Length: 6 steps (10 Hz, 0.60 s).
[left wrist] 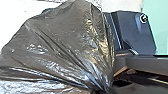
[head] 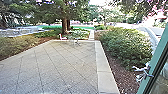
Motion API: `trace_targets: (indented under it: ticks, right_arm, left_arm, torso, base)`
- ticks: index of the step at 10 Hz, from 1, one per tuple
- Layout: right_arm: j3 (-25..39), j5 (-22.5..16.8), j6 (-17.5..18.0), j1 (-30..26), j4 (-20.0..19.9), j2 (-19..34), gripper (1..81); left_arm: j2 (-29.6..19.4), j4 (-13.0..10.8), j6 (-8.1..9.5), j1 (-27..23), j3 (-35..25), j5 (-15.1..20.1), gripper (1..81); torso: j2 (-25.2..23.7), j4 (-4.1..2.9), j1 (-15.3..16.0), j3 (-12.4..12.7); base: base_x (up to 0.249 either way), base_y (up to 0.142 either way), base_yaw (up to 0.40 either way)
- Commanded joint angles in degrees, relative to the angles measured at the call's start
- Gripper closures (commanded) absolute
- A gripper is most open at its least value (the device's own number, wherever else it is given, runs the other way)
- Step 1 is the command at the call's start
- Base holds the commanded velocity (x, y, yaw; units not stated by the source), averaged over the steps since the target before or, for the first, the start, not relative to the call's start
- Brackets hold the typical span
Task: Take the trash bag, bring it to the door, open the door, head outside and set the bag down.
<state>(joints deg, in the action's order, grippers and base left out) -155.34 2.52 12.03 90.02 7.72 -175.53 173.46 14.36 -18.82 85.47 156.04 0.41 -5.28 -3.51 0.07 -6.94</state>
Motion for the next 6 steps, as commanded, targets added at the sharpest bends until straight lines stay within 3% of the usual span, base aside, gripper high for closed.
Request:
trace_targets:
  ticks: [1,6]
  right_arm:
    - [0.3,-3.1,-0.1,-2.1,0.5,-0.5,1.0]
    - [0.2,-3.1,-0.1,-1.9,0.5,-0.5,1.0]
  left_arm:
    - [-0.1,-0.1,-0.25,-3.0,-0.1,3.5,81.1]
    - [-0.1,-0.1,-0.25,-2.8,-0.1,3.5,81.1]
  torso:
    - [0.0,0.00,0.0,0.0]
    - [0.1,0.00,0.1,0.0]
  base:
    - [0.116,0.000,0.000]
    - [0.116,0.000,0.000]
